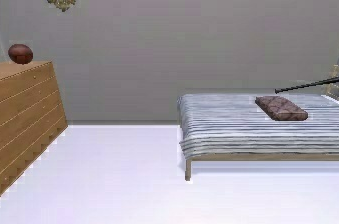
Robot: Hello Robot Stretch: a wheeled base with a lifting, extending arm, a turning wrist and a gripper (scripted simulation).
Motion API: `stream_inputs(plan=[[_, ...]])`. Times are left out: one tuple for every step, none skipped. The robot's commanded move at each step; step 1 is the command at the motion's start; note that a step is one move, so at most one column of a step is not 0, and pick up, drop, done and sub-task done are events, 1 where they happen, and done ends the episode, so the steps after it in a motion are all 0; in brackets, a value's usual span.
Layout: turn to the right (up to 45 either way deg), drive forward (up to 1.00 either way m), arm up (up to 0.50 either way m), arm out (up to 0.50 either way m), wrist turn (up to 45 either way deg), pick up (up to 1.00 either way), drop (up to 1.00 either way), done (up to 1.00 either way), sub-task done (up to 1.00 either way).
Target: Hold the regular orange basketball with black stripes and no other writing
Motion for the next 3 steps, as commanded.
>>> stream_inputs(plan=[[0.0, 0.0, 0.2, 0.0, 0.0, 0.0, 0.0, 0.0, 0.0], [0.0, 0.0, 0.0, 0.5, 0.0, 0.0, 0.0, 0.0, 0.0], [0.0, 0.0, 0.0, 0.0, 45.0, 0.0, 0.0, 0.0, 0.0]])
